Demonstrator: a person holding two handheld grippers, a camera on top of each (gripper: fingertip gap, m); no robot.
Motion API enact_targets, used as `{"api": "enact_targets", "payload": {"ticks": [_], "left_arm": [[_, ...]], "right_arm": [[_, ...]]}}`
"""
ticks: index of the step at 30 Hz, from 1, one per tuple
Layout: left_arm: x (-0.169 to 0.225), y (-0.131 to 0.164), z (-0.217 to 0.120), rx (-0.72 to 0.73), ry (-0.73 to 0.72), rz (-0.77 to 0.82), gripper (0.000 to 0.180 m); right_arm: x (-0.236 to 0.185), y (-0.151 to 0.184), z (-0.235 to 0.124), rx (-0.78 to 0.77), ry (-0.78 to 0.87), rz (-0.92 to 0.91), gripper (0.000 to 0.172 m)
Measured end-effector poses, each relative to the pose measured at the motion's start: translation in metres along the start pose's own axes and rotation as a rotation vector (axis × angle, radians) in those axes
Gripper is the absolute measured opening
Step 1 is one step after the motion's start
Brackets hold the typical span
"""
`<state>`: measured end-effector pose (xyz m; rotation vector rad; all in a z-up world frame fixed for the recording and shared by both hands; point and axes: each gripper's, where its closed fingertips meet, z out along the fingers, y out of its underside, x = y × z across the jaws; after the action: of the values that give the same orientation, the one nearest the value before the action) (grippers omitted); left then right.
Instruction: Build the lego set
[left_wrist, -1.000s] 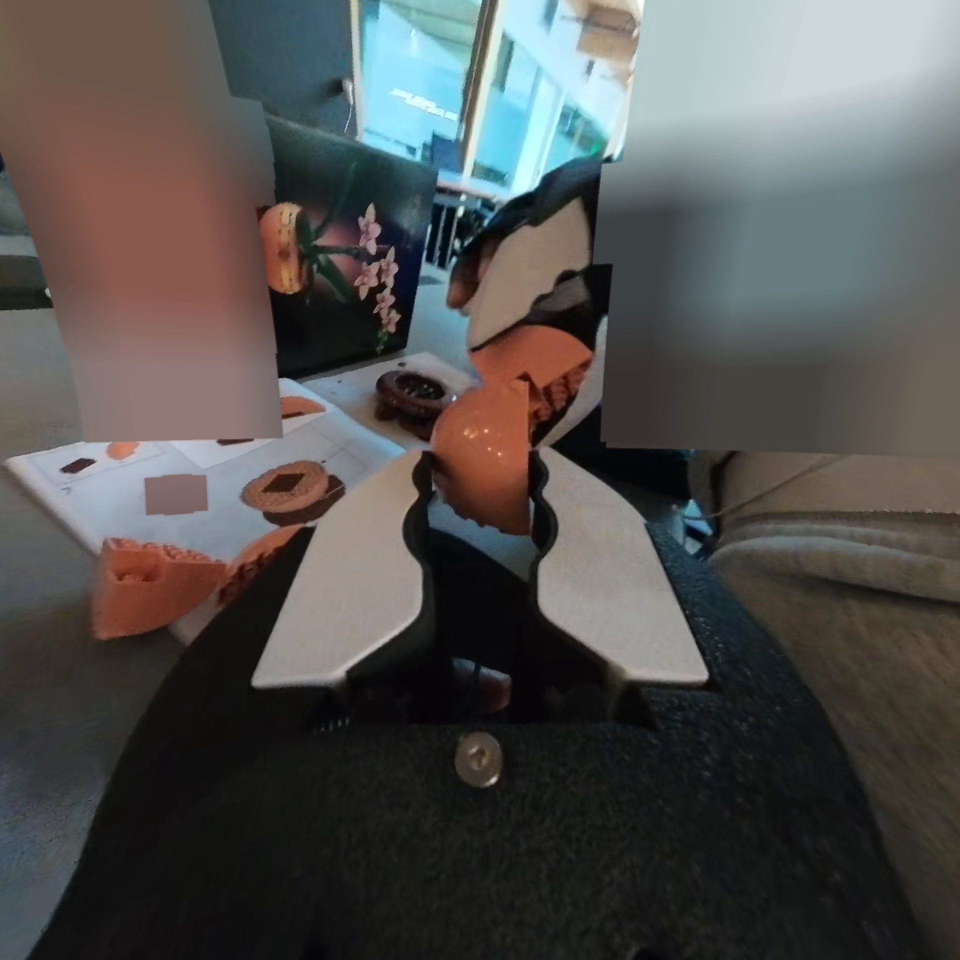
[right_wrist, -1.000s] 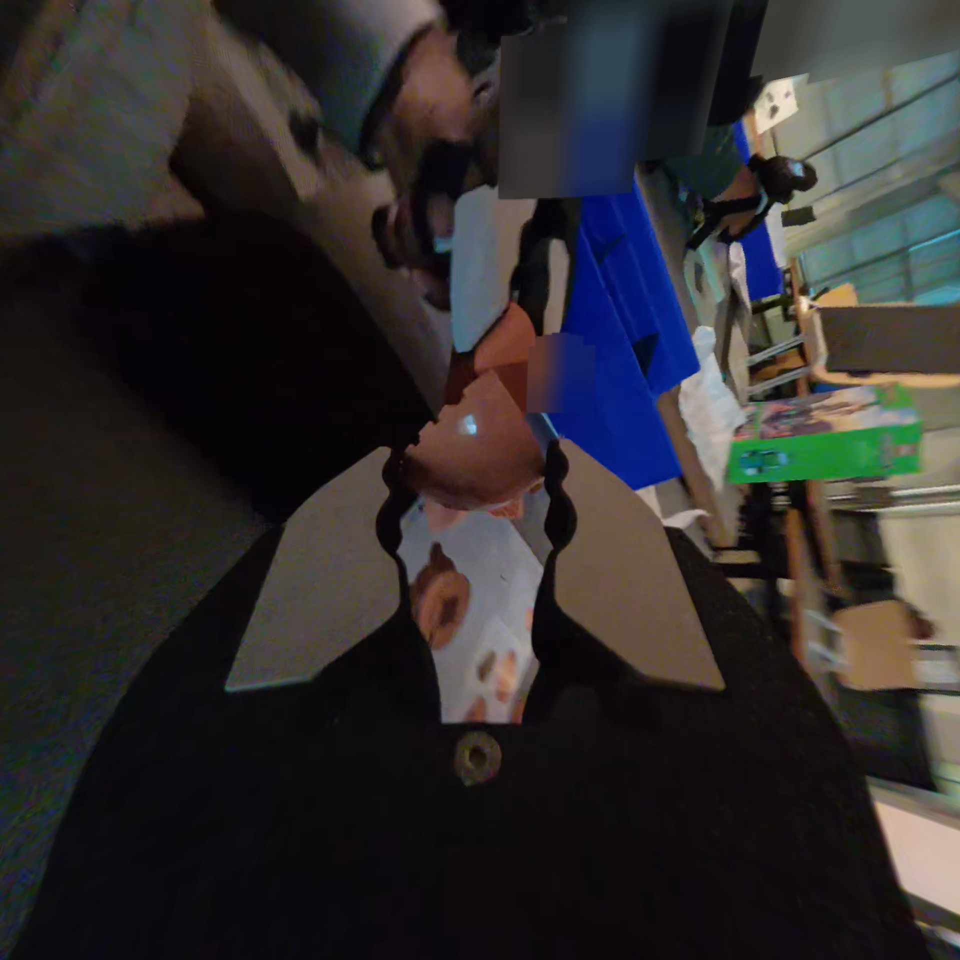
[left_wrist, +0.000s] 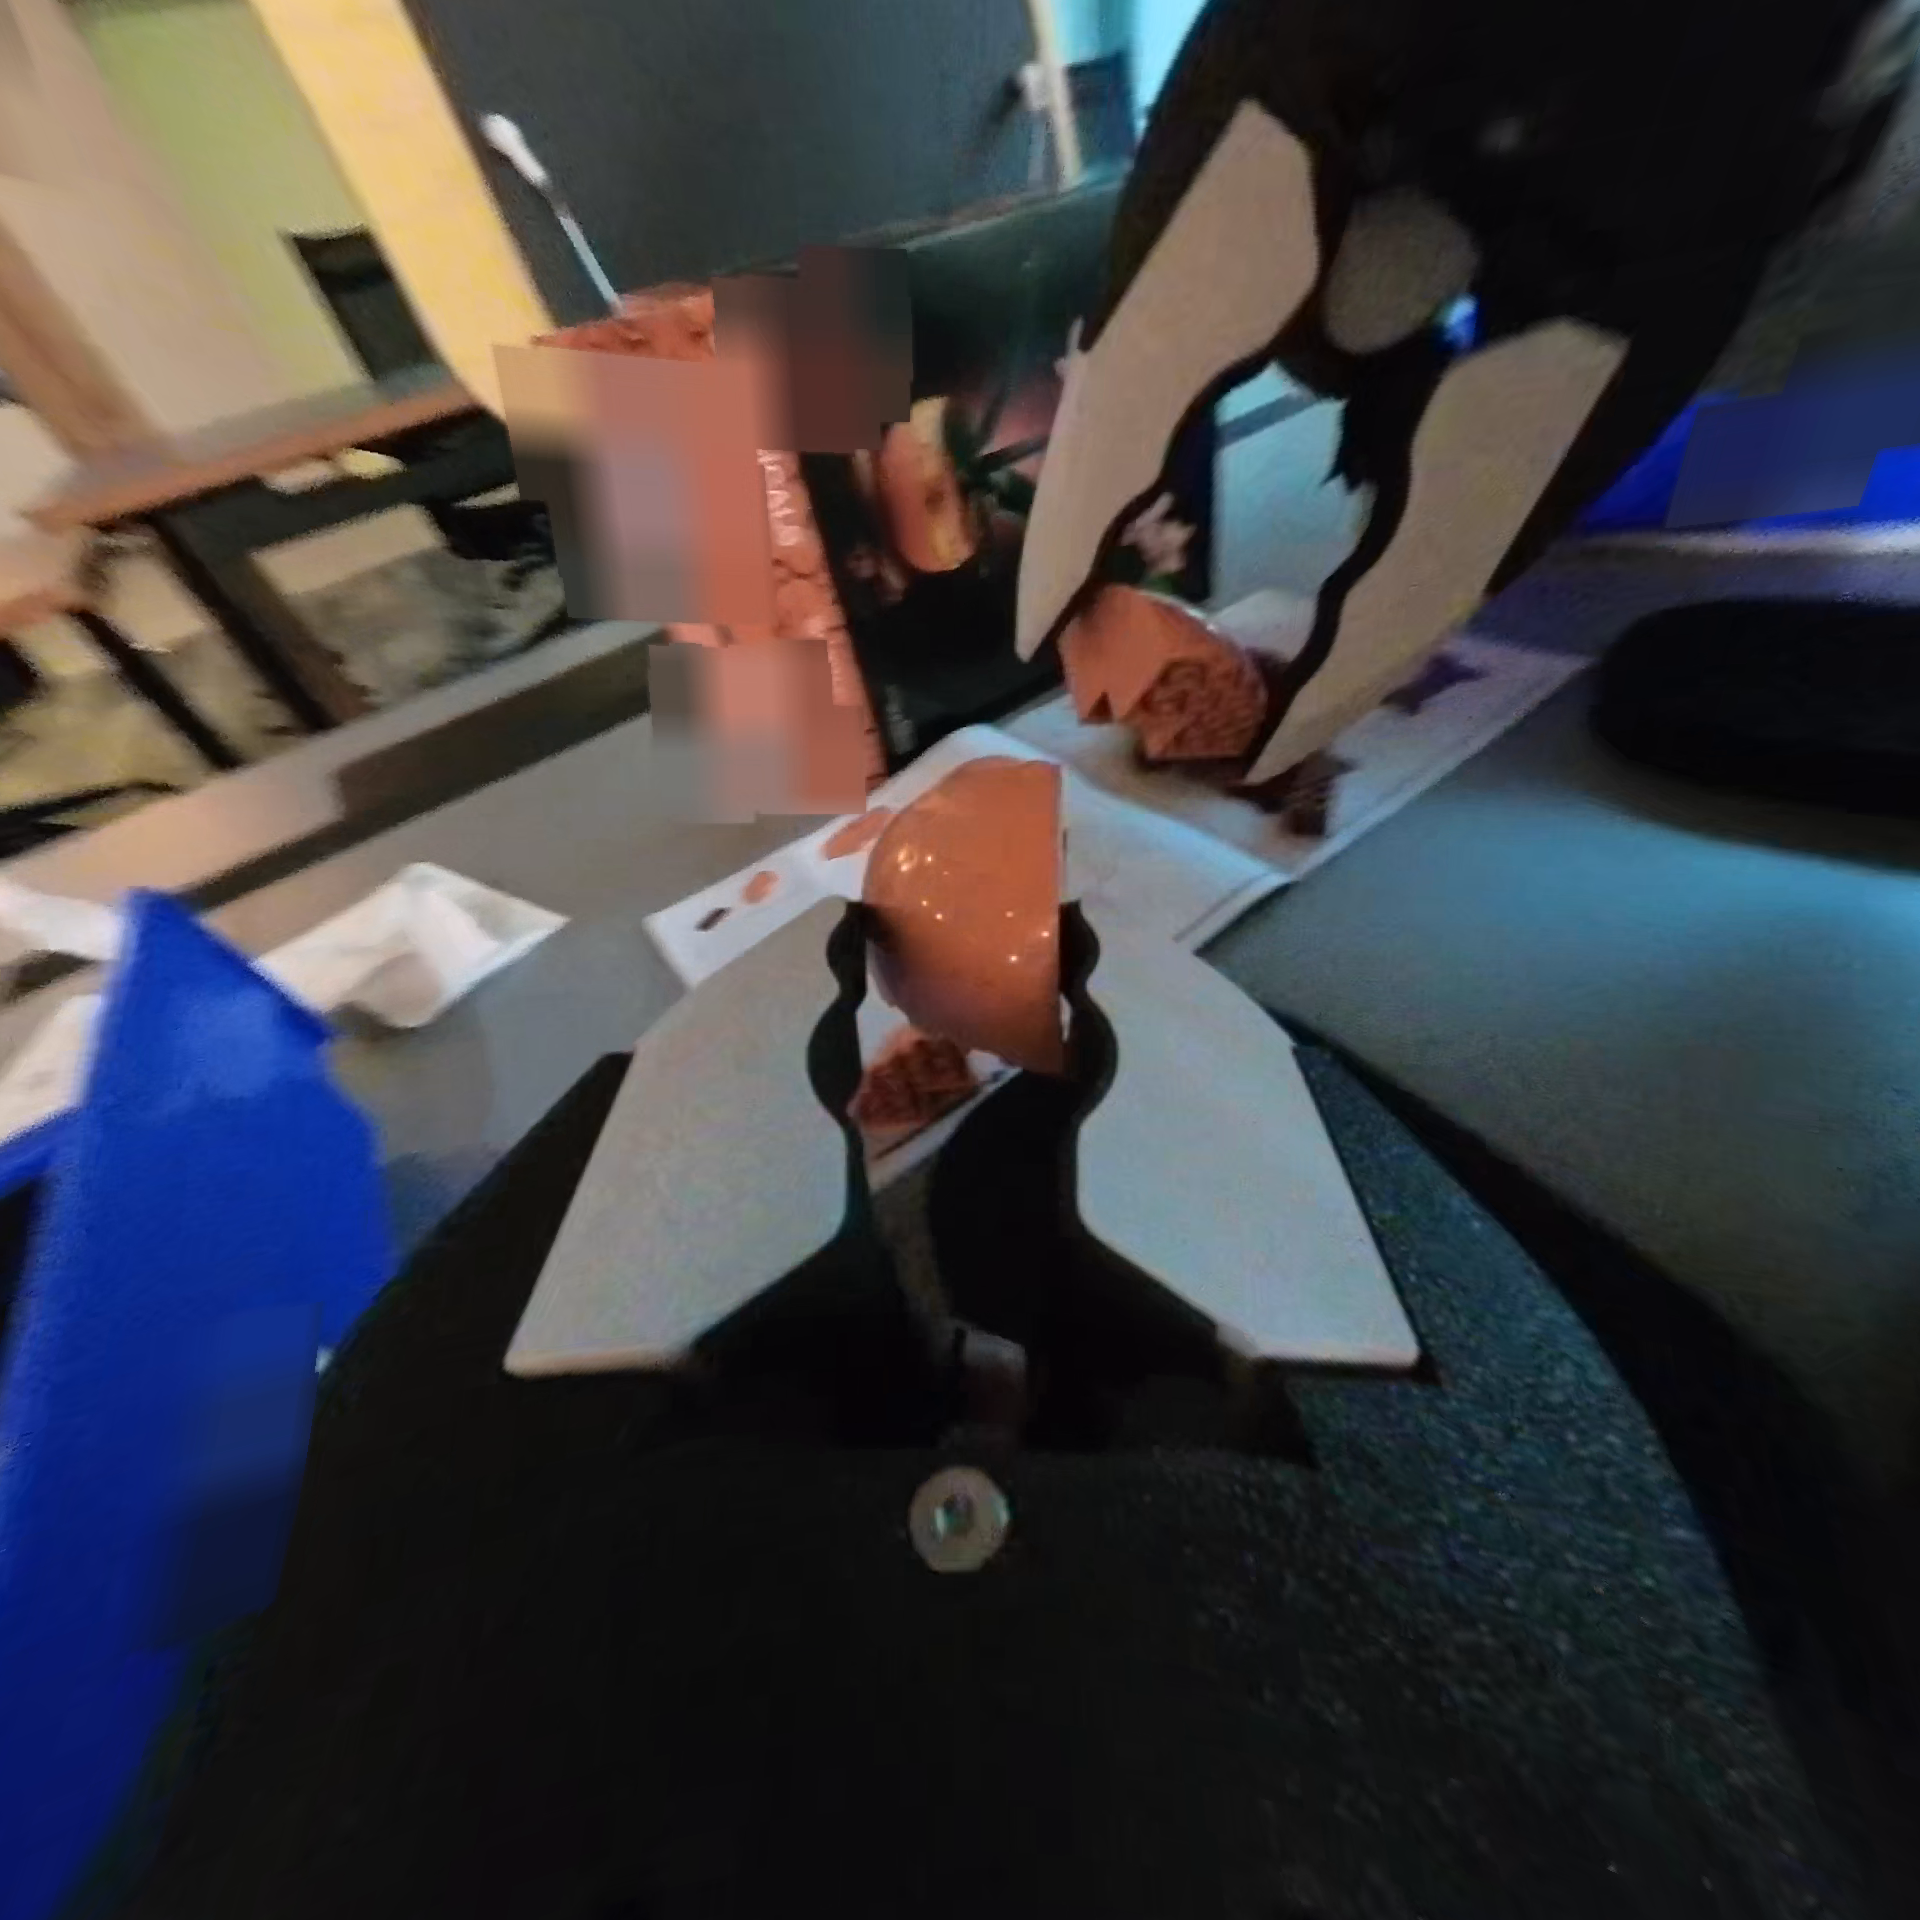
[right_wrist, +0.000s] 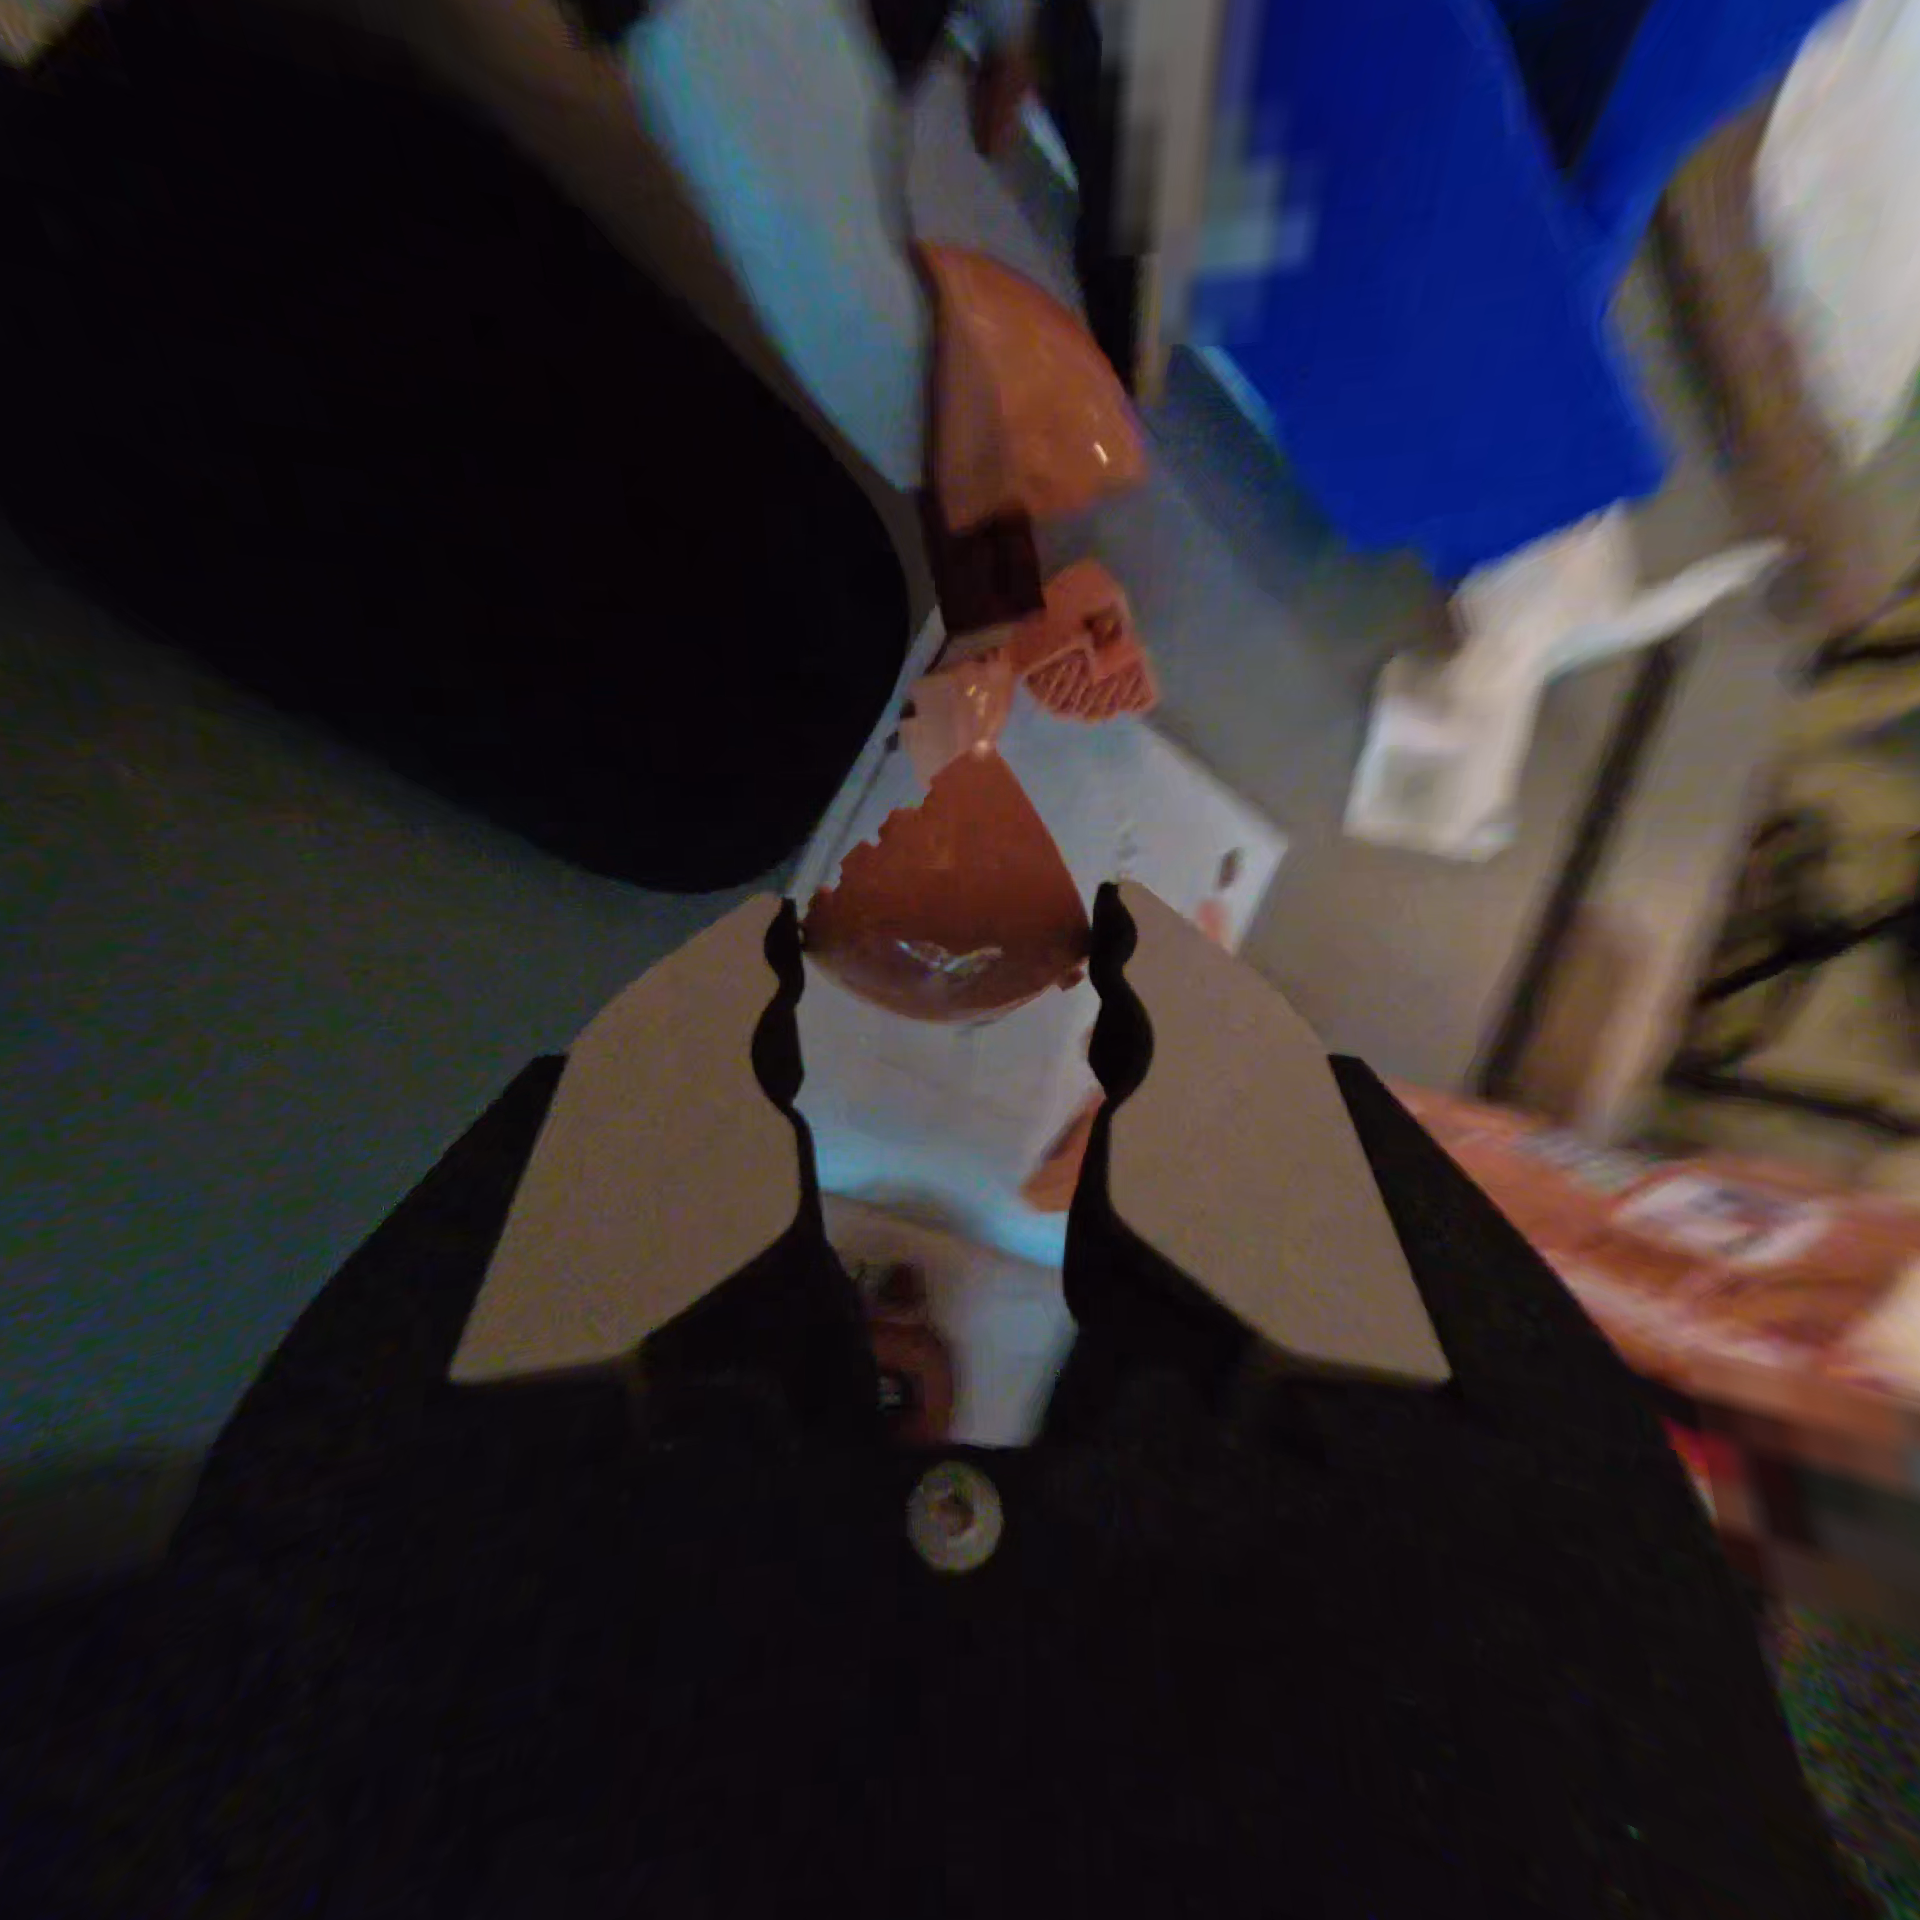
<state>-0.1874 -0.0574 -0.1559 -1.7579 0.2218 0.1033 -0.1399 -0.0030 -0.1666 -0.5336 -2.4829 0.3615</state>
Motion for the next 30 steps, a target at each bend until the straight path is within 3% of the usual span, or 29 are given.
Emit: {"api": "enact_targets", "payload": {"ticks": [3,6,9,12,15,18,20,21,22,24,26,30], "left_arm": [[-0.002,0.006,0.002,-0.047,-0.106,0.143,0.036],[0.005,0.009,0.006,-0.049,-0.108,0.136,0.036],[0.005,0.008,0.003,-0.018,-0.093,0.057,0.036],[0.002,0.008,-0.002,-0.005,-0.104,0.033,0.036],[-0.001,0.011,-0.005,-0.006,-0.113,0.025,0.036],[-0.002,0.014,-0.007,0.000,-0.108,0.014,0.036],[-0.004,0.015,-0.009,0.007,-0.108,0.018,0.036],[-0.004,0.016,-0.010,0.011,-0.108,0.017,0.036],[-0.005,0.017,-0.010,0.013,-0.102,0.012,0.036],[-0.003,0.017,-0.010,0.027,-0.074,0.001,0.036],[-0.002,0.015,-0.011,0.040,-0.055,-0.010,0.036],[0.006,0.010,-0.010,0.070,0.025,-0.040,0.036]], "right_arm": [[-0.002,0.004,0.011,0.037,-0.200,0.464,0.052],[0.003,0.015,0.028,0.066,-0.346,0.747,0.052],[0.007,0.037,0.052,0.016,-0.427,0.928,0.053],[0.006,0.055,0.072,-0.077,-0.433,0.983,0.053],[0.005,0.037,0.072,-0.004,-0.514,1.040,0.092],[0.009,0.028,0.057,0.114,-0.463,0.791,0.099],[0.018,0.033,0.049,0.151,-0.296,0.522,0.115],[0.026,0.040,0.045,0.143,-0.175,0.351,0.114],[0.028,0.045,0.041,0.119,-0.103,0.170,0.104],[0.032,0.048,0.038,0.073,0.001,-0.144,0.066],[0.024,0.049,0.045,0.033,-0.075,-0.376,0.049],[0.020,0.044,0.067,-0.005,-0.352,-0.469,0.050]]}}
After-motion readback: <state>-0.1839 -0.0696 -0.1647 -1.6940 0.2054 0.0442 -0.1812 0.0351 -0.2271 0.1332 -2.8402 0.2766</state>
